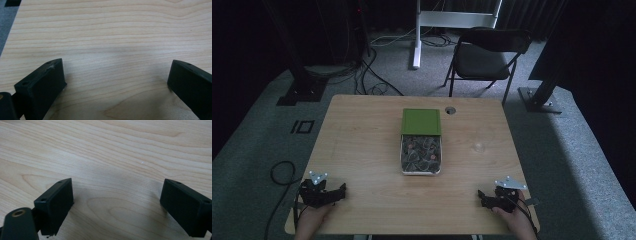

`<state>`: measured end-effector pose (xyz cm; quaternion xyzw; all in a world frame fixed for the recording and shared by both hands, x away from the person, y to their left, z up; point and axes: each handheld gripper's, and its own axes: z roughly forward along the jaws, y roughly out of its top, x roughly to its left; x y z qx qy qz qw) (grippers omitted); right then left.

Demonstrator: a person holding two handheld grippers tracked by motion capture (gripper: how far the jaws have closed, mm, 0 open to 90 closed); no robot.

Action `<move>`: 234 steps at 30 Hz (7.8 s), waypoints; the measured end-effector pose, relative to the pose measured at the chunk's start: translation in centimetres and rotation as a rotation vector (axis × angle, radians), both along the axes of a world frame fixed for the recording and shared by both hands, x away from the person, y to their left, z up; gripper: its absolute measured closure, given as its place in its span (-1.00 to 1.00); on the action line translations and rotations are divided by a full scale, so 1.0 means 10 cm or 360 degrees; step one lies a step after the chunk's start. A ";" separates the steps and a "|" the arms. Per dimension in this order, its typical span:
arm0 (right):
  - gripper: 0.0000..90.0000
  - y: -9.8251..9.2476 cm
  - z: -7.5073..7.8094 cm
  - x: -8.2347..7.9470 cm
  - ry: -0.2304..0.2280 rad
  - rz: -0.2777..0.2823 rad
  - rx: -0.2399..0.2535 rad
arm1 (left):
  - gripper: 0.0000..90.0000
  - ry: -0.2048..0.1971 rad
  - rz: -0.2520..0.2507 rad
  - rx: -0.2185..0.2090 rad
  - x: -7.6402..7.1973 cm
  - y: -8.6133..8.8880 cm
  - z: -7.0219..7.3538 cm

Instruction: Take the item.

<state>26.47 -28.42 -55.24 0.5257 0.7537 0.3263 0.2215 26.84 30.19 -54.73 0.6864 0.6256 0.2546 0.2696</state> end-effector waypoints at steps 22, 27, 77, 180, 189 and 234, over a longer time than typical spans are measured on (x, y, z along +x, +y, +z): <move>-0.75 -0.01 0.01 0.01 -0.0003 0.0007 0.0006 | -0.96 -0.0002 -0.0006 0.0000 0.00 0.01 0.00; -0.74 0.00 0.03 0.02 -0.0002 0.0006 0.0007 | -0.96 -0.0001 -0.0009 0.0000 0.00 0.01 0.00; -0.69 0.53 0.82 0.23 -0.0232 0.0254 0.0139 | -0.96 -0.0004 -0.0007 -0.0003 0.00 0.01 0.00; 0.00 2.16 0.84 0.80 -0.0204 0.0684 0.0163 | -0.96 0.0001 -0.0011 0.0001 0.00 0.01 0.00; 0.12 2.22 0.74 0.88 -0.0161 0.0672 0.0151 | -0.96 -0.0001 -0.0008 -0.0002 0.00 0.01 0.00; 0.73 1.93 1.10 0.81 -0.0243 0.0738 0.0267 | -0.96 -0.0003 -0.0006 -0.0004 0.00 0.00 0.00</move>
